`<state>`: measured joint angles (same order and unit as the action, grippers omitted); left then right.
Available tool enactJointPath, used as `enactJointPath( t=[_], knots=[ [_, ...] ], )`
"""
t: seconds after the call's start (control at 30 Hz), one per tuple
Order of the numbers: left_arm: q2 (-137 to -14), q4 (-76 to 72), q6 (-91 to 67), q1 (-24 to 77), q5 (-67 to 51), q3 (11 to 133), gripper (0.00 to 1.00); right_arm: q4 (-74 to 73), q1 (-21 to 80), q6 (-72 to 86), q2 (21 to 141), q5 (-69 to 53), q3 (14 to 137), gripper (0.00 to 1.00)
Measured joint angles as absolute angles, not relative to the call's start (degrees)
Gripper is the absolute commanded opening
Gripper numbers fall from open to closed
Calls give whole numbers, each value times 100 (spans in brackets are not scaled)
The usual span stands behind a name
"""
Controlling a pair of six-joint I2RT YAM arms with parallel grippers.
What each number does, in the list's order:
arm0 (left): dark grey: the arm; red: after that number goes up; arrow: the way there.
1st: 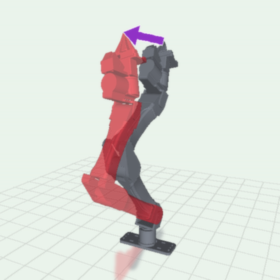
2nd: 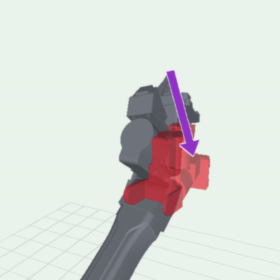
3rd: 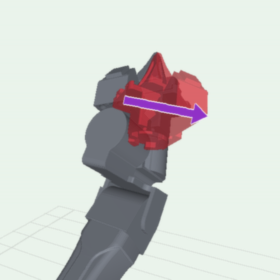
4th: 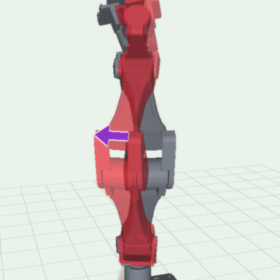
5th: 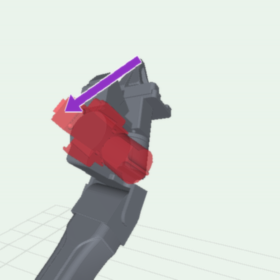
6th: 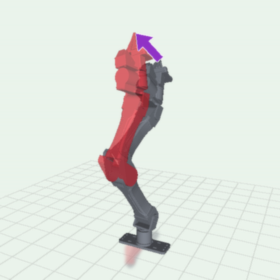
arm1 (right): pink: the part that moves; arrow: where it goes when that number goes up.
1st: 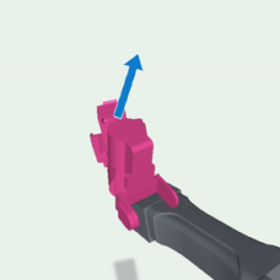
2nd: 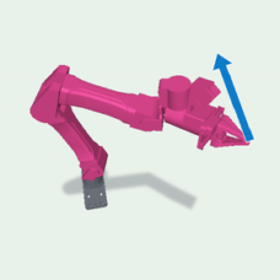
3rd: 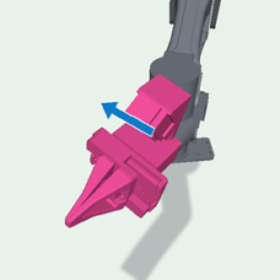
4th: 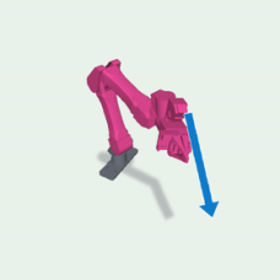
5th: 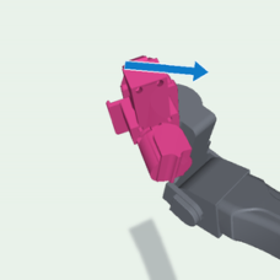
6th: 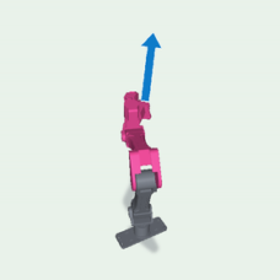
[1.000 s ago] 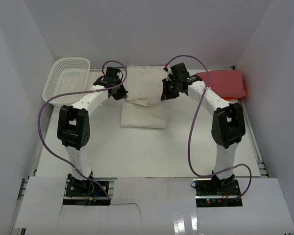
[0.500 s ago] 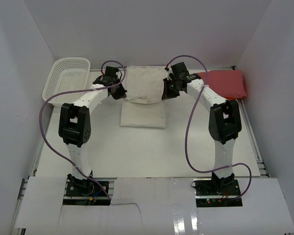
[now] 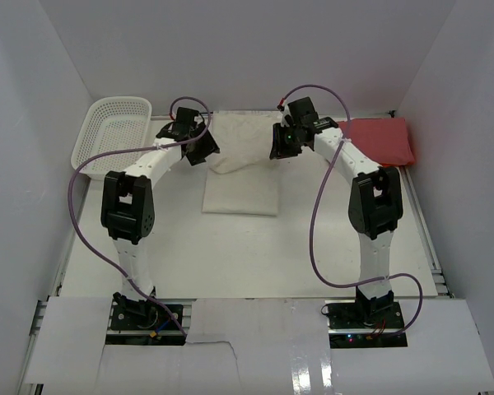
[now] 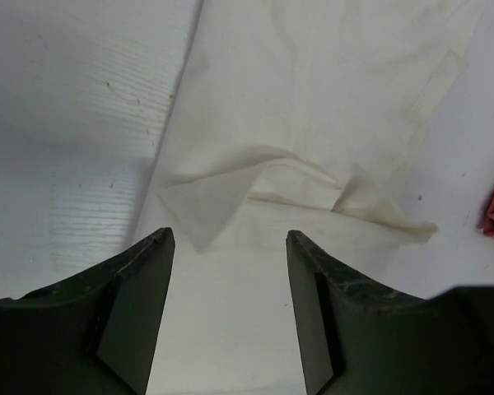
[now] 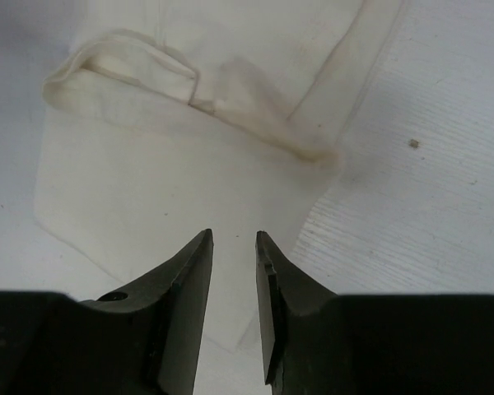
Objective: Fold and stack the t-shirts
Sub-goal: Fold the folded rectangular tshirt in 1/3 of the way, then grab one side of the 2/3 rectangular tshirt with both arms
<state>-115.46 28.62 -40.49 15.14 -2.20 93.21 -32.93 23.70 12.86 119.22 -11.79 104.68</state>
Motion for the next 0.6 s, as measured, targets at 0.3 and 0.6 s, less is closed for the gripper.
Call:
enactJointPath(
  t=[0.3,0.6],
  knots=[
    [-11380,2947,-4053,1302,180,9874,68,-2639,2259,1319,11555,-1253,9808,34],
    [-9668,2088,-4145,1507,-360,7035,63,-1509,2292,1876,11480,-2805,8711,30]
  ],
)
